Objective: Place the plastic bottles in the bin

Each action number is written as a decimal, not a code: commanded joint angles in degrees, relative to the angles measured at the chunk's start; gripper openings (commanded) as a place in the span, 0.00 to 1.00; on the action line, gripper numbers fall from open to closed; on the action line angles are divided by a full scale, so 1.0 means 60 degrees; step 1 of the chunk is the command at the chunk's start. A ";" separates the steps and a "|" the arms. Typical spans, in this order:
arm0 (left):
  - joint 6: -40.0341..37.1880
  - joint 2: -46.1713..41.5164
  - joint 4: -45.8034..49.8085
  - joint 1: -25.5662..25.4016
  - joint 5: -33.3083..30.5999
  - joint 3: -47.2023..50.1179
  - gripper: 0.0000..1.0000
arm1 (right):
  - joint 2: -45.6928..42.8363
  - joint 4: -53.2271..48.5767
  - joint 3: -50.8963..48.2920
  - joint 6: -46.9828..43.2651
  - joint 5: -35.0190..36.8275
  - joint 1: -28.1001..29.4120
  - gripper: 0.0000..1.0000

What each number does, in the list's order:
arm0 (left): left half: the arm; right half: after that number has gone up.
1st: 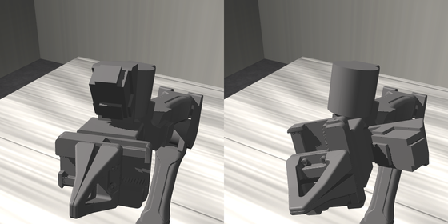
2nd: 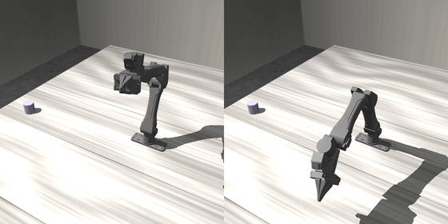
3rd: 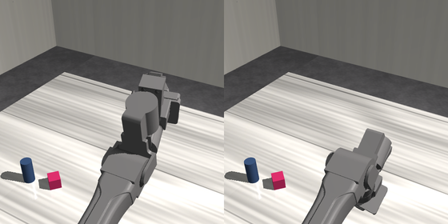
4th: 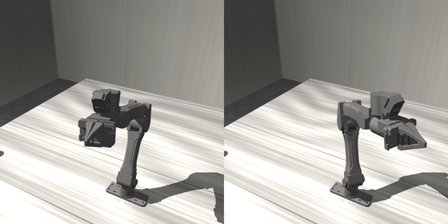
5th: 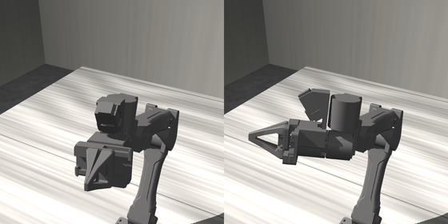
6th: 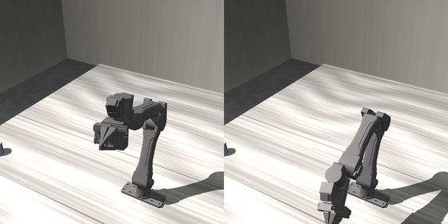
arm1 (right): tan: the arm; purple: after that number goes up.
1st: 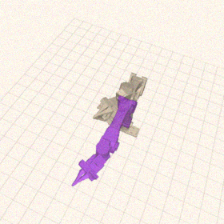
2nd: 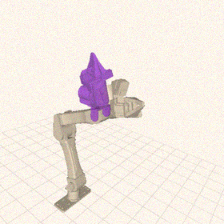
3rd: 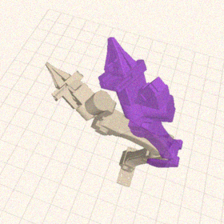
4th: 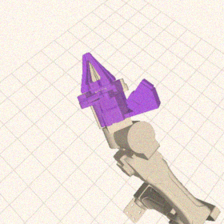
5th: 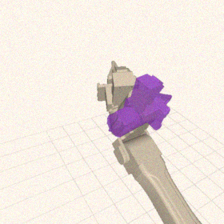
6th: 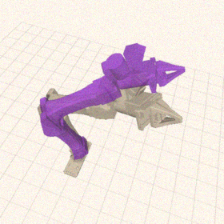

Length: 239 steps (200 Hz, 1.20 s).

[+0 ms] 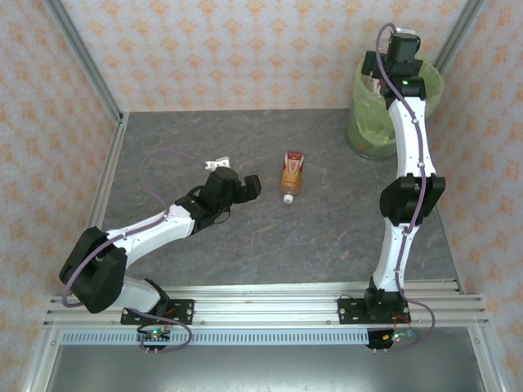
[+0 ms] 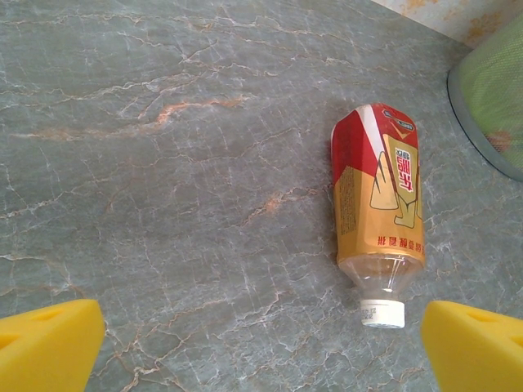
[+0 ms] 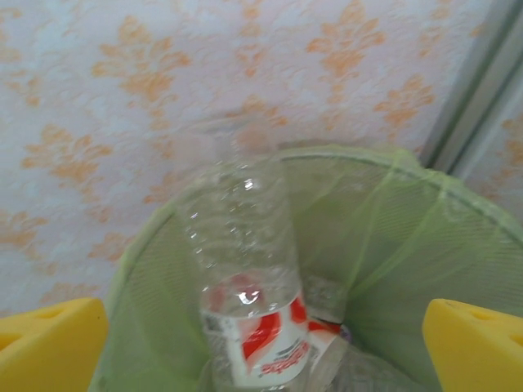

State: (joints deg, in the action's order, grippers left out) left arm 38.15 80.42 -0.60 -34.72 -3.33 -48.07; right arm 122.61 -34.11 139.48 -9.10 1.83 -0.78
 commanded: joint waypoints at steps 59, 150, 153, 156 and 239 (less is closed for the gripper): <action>0.0123 0.0257 -0.0134 0.0074 0.0279 -0.0156 1.00 | -0.1957 -0.1010 -0.0654 -0.0563 -0.1917 0.0452 0.99; 0.0127 0.0198 -0.0102 0.0074 0.0253 -0.0193 1.00 | -0.4544 0.1679 -0.5557 0.0111 -0.2624 0.1496 0.99; 0.0134 0.0176 -0.0106 0.0074 0.0239 -0.0178 1.00 | -0.4637 0.1793 -0.5772 0.0195 -0.2682 0.1523 0.99; 0.0144 0.0157 -0.0111 0.0077 0.0210 -0.0165 1.00 | -0.4707 0.1906 -0.5960 0.0283 -0.2753 0.1545 0.99; 0.1302 -0.1206 0.1001 0.0074 -0.2671 0.0475 1.00 | -0.6140 0.3825 -1.0355 0.2509 -0.2603 0.2546 0.99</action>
State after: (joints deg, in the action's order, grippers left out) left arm 41.01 77.03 0.60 -34.72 -7.88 -47.11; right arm 88.01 -16.27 81.62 -0.21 -14.41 12.95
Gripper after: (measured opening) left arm 0.998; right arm 0.992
